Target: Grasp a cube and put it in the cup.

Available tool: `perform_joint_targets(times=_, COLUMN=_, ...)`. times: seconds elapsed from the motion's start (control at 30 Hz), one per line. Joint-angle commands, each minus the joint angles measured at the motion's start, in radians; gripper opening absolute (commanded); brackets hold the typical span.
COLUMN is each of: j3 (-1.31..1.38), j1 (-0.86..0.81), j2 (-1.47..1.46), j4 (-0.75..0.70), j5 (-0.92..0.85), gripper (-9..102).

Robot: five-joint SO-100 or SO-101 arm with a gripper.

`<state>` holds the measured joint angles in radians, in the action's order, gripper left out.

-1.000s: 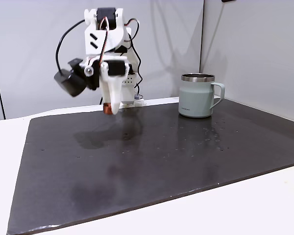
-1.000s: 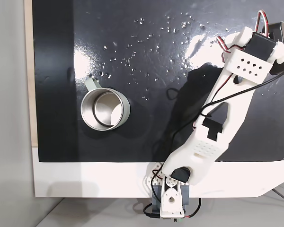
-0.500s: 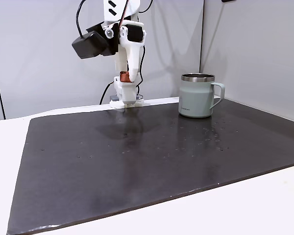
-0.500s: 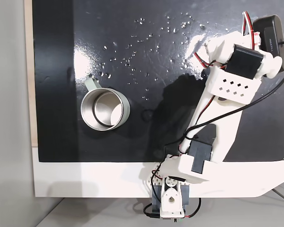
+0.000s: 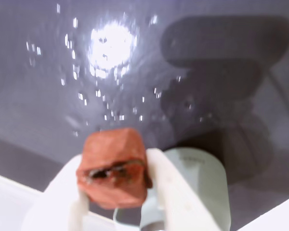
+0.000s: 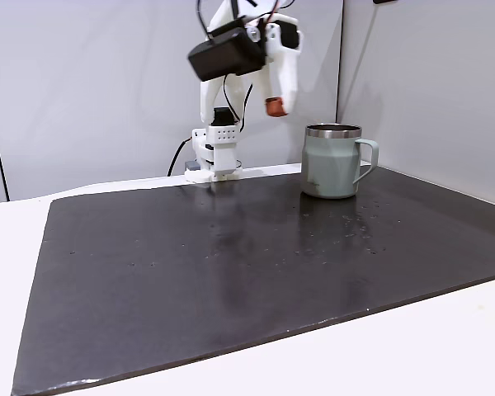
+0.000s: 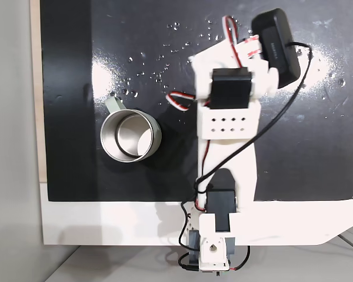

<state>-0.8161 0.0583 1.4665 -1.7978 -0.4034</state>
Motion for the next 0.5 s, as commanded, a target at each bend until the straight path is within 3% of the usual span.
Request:
perform_joint_targets(times=0.0, j3=-0.014, j1=0.107, j2=0.097, j4=-0.002, j5=0.037, gripper=1)
perform_joint_targets(times=0.47, j3=-0.359, j1=0.411, j2=0.275, j4=-0.002, j5=0.052, gripper=0)
